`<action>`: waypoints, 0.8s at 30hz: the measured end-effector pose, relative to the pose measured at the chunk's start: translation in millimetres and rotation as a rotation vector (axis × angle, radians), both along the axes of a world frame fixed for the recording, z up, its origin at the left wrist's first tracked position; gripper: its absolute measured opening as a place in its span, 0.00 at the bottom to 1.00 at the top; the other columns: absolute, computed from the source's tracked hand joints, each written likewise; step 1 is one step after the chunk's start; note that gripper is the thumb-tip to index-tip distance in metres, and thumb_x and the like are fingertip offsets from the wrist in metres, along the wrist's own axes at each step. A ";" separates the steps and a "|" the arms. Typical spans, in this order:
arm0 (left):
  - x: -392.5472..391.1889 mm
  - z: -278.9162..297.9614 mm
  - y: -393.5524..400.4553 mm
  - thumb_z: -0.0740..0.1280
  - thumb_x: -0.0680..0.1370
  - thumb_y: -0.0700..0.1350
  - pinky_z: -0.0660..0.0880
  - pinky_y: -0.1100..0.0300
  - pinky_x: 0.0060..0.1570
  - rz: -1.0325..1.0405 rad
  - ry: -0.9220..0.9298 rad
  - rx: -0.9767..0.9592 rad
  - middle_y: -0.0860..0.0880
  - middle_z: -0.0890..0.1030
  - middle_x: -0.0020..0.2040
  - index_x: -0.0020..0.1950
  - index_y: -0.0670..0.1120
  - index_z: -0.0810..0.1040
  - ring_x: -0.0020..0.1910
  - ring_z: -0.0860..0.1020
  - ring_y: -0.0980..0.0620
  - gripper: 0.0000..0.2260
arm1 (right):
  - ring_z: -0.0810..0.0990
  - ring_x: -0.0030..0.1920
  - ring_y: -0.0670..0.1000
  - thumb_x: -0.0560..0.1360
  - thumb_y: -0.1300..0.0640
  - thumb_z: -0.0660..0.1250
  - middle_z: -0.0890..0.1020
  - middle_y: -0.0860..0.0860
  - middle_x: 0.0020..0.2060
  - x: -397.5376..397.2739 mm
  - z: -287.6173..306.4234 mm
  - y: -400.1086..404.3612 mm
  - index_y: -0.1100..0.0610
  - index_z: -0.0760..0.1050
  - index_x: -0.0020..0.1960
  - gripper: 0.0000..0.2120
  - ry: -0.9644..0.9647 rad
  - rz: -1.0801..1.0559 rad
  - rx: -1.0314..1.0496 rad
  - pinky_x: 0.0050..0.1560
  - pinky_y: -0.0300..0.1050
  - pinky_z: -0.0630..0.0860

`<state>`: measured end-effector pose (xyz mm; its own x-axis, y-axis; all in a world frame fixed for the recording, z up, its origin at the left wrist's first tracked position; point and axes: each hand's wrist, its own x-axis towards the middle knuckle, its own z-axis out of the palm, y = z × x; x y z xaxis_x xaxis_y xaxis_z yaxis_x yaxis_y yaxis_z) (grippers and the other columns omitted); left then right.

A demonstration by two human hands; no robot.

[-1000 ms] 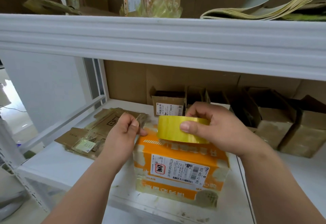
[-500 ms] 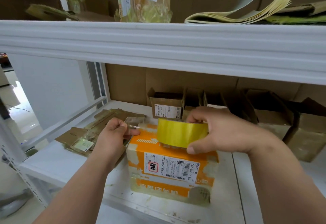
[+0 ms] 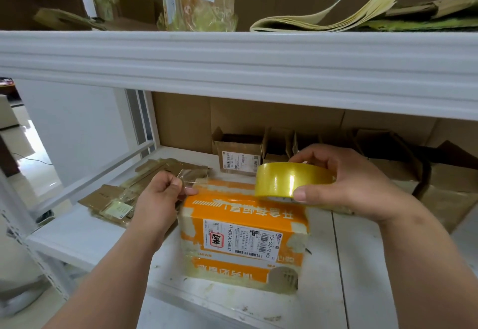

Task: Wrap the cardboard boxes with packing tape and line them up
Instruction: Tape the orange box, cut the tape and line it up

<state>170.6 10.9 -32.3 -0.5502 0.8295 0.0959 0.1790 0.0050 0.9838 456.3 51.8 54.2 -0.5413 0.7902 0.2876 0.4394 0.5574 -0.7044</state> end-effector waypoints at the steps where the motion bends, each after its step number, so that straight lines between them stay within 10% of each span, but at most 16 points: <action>1: -1.9 -1.9 1.1 0.58 0.85 0.43 0.70 0.54 0.41 -0.005 -0.012 -0.007 0.47 0.86 0.40 0.42 0.46 0.70 0.44 0.78 0.48 0.11 | 0.81 0.44 0.38 0.50 0.33 0.71 0.82 0.36 0.45 0.9 -0.1 -0.1 0.41 0.78 0.50 0.29 -0.007 0.011 0.000 0.38 0.29 0.74; 12: 1.7 0.9 -1.1 0.58 0.84 0.43 0.70 0.56 0.40 -0.013 0.013 -0.021 0.55 0.84 0.33 0.44 0.44 0.72 0.40 0.77 0.51 0.10 | 0.80 0.43 0.44 0.54 0.30 0.71 0.82 0.44 0.42 17.0 8.0 8.5 0.44 0.77 0.46 0.26 -0.076 -0.231 0.078 0.40 0.44 0.77; 17: -7.4 -6.3 0.7 0.59 0.84 0.46 0.72 0.47 0.47 0.003 0.024 -0.058 0.44 0.85 0.46 0.41 0.50 0.73 0.47 0.79 0.41 0.12 | 0.83 0.40 0.54 0.48 0.26 0.76 0.84 0.54 0.41 48.5 8.5 9.7 0.46 0.81 0.48 0.35 0.205 -0.038 -0.089 0.40 0.48 0.76; 24: 4.0 1.5 -2.7 0.57 0.84 0.42 0.69 0.56 0.39 -0.013 -0.032 -0.028 0.55 0.84 0.33 0.46 0.43 0.70 0.41 0.77 0.50 0.08 | 0.82 0.40 0.56 0.47 0.29 0.79 0.83 0.57 0.42 65.1 -12.7 13.5 0.48 0.81 0.48 0.36 0.296 -0.010 -0.229 0.40 0.50 0.76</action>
